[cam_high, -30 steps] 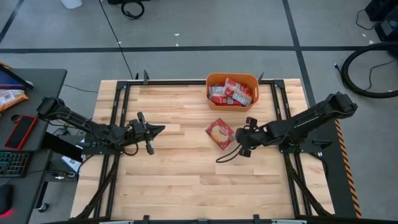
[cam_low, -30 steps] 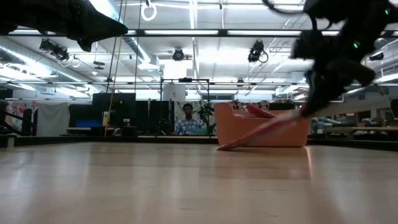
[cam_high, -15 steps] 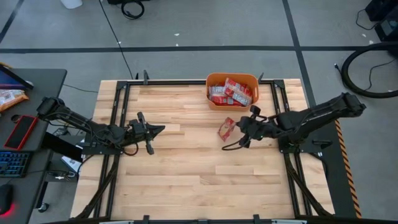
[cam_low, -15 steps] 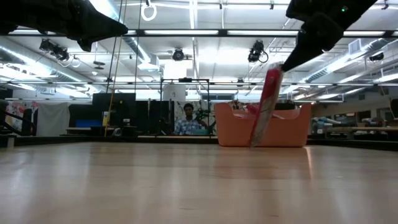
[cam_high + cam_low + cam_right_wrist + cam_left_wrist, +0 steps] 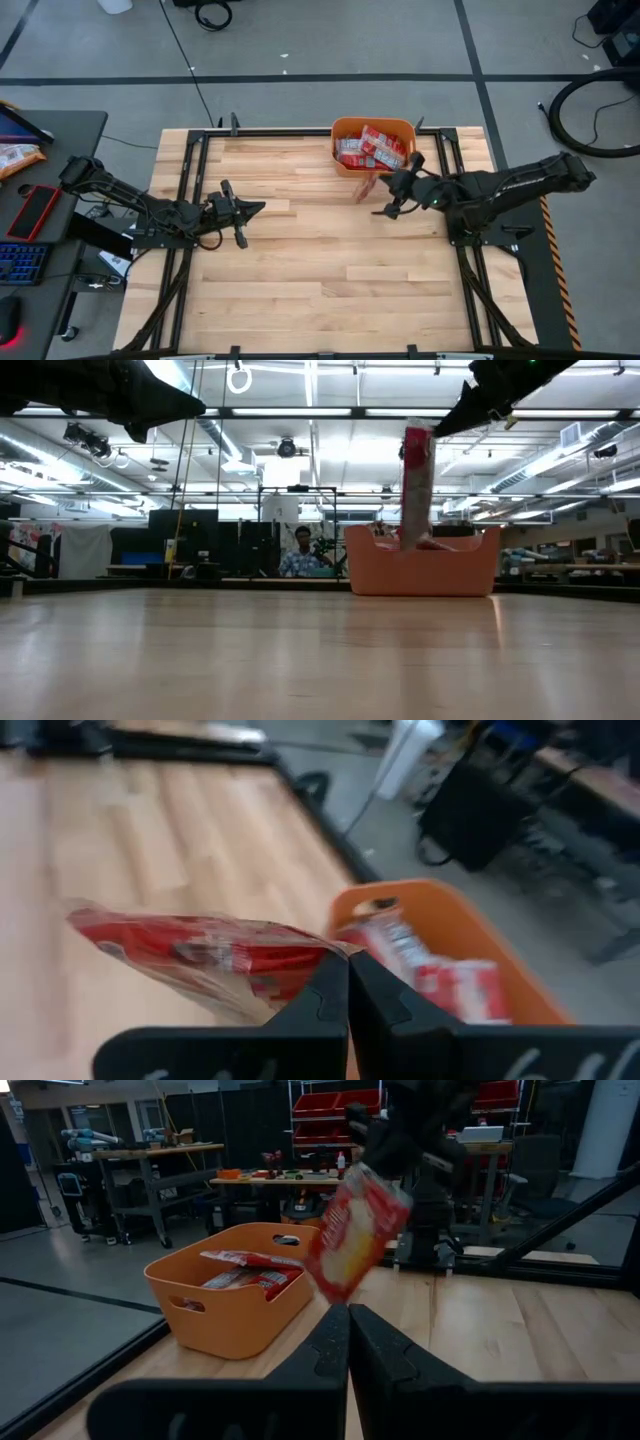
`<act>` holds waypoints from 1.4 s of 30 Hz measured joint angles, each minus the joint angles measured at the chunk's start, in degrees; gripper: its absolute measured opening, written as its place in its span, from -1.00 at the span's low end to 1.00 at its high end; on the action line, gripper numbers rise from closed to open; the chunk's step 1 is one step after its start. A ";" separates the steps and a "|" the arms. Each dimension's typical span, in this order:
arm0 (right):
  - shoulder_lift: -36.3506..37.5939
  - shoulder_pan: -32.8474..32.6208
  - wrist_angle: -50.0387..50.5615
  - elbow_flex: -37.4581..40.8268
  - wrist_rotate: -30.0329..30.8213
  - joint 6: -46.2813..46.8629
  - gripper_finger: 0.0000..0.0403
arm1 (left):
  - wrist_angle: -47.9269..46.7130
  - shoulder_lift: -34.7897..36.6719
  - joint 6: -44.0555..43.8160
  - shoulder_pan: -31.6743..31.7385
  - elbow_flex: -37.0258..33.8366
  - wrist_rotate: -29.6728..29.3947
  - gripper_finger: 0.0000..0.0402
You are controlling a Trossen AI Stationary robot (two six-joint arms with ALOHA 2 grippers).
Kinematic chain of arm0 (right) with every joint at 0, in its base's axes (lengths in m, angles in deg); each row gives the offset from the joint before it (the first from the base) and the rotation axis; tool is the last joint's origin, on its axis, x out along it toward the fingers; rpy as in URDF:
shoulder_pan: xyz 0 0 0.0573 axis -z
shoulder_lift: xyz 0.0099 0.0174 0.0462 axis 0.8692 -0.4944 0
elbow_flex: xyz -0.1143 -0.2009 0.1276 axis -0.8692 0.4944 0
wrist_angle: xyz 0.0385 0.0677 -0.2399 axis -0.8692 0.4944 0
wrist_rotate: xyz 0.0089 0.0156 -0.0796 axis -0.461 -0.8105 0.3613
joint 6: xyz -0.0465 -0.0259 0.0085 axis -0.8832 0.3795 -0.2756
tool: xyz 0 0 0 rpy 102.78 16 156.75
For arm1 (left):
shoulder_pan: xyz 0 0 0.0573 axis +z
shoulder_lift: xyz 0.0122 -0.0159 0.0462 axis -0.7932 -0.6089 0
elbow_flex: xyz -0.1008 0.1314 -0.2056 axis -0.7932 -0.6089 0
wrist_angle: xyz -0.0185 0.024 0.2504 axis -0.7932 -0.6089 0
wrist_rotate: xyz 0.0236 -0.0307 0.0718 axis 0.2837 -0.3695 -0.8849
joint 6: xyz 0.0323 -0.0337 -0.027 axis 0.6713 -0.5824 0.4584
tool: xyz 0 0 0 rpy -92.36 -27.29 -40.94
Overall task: Sort popcorn bags into baskets
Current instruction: Put the red popcorn bag into the orange bin
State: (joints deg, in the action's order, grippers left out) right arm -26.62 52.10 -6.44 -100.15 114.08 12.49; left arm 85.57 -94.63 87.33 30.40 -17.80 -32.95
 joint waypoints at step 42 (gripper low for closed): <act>-4.06 31.06 1.21 -0.07 -5.44 -23.97 -0.98 | -0.02 0.01 0.02 0.01 -0.02 0.01 -0.95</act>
State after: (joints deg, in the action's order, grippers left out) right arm -30.69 83.16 -5.23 -100.21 108.64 -11.48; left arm 85.55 -94.62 87.35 30.42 -17.82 -32.95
